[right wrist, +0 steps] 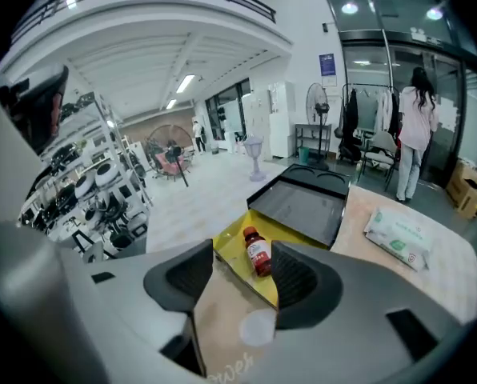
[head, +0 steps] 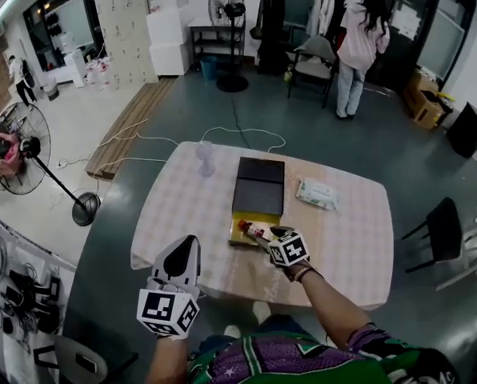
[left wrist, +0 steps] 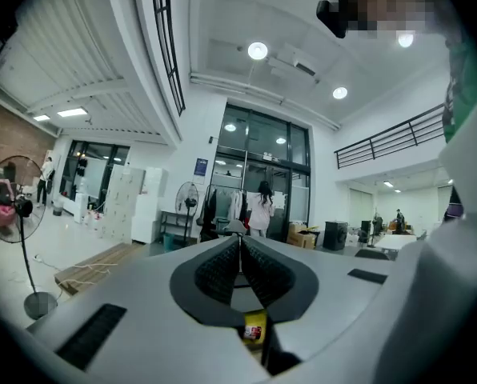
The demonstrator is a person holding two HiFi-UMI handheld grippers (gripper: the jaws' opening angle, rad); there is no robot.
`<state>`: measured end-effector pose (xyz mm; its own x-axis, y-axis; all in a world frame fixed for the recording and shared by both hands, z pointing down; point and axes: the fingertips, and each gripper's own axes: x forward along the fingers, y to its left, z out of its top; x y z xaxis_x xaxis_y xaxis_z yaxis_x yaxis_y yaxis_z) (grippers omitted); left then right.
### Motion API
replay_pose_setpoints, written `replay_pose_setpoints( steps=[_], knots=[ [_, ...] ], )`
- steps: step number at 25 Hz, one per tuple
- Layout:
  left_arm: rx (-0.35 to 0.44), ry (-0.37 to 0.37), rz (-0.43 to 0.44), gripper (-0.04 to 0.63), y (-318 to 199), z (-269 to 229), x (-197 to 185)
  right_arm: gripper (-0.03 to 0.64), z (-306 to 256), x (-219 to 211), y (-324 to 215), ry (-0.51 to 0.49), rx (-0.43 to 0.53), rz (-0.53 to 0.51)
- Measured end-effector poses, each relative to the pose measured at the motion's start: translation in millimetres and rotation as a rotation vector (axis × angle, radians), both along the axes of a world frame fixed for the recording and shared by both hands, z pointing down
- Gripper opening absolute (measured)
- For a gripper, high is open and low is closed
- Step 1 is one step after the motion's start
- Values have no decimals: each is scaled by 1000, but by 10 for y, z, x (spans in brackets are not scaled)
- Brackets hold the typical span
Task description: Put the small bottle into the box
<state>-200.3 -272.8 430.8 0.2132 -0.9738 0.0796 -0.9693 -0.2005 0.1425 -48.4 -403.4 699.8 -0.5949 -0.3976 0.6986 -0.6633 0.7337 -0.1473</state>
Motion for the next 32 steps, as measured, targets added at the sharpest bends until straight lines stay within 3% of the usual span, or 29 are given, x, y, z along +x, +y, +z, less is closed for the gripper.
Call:
replay_pose_setpoints(
  steps=[14, 22, 32],
  knots=[
    [51, -11, 273, 29, 121, -124, 456, 218, -1555, 680, 758, -259, 245, 245],
    [112, -7, 317, 29, 344, -331, 540, 178, -2519, 1059, 1268, -387, 436, 365],
    [201, -10, 298, 25, 492, -800, 581, 125, -3541, 1275, 1585, -491, 683, 397]
  ],
)
